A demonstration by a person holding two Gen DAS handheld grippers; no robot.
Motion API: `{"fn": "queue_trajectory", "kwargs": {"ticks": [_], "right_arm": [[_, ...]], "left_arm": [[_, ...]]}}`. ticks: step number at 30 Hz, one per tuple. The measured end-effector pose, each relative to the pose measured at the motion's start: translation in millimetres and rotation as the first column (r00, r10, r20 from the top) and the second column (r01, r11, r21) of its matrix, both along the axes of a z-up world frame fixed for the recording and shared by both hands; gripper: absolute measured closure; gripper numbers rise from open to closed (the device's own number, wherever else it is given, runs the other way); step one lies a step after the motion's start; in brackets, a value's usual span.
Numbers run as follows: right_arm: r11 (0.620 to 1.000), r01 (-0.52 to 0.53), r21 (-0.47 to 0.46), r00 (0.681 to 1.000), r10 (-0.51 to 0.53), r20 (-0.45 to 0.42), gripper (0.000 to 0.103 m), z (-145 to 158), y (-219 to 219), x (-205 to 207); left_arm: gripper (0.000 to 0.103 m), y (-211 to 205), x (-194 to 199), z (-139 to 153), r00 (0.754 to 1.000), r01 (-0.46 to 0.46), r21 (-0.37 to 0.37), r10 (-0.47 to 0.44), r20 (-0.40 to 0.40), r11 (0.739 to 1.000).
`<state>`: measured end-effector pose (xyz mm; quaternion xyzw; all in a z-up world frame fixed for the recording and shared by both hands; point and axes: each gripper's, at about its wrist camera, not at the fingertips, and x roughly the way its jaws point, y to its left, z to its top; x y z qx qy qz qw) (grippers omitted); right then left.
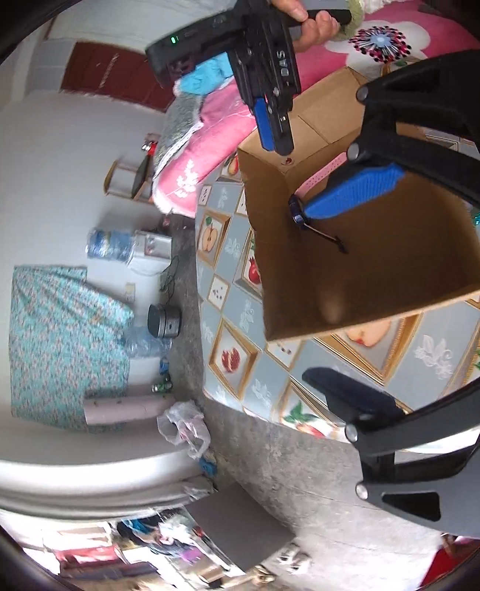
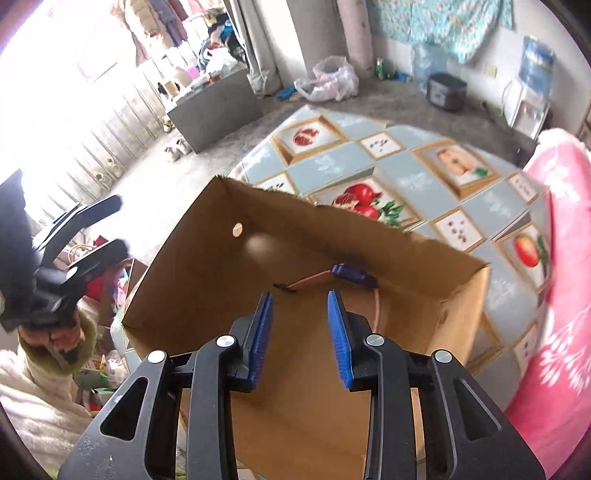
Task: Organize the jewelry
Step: 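Lower the smartwatch into the cardboard box and open the right gripper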
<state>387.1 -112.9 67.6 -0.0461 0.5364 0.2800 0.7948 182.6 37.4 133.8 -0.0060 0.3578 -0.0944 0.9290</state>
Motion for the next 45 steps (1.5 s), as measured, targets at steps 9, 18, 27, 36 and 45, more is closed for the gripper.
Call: {"fn": "queue_trajectory", "kwargs": {"ticks": [9, 18, 27, 36, 45], "right_arm": [[0.973, 0.225, 0.057, 0.915, -0.191, -0.355, 0.060, -64.3, 12.7, 44.2], [0.909, 0.415, 0.043, 0.786, -0.334, -0.521, 0.057, -122.0, 27.0, 62.0], [0.790, 0.477, 0.386, 0.765, -0.156, -0.625, 0.043, -129.9, 33.9, 62.8], [0.991, 0.100, 0.091, 0.977, -0.081, -0.195, 0.043, -50.0, 22.0, 34.9], [0.851, -0.199, -0.487, 0.978, 0.204, -0.044, 0.063, -97.3, 42.8, 25.6]], "left_arm": [[0.006, 46.9, -31.2, -30.1, 0.984, -0.172, -0.087, 0.167, -0.066, 0.981], [0.006, 68.2, -36.0, -46.2, 0.978, -0.200, -0.127, 0.190, -0.082, 0.972], [0.006, 75.4, -36.5, -52.1, 0.978, -0.199, -0.160, 0.186, -0.090, 0.967], [0.006, 69.5, -38.8, -50.4, 0.984, -0.173, -0.153, 0.165, -0.062, 0.973], [0.006, 65.7, -41.8, -49.5, 0.984, -0.173, -0.149, 0.165, -0.063, 0.974]]}}
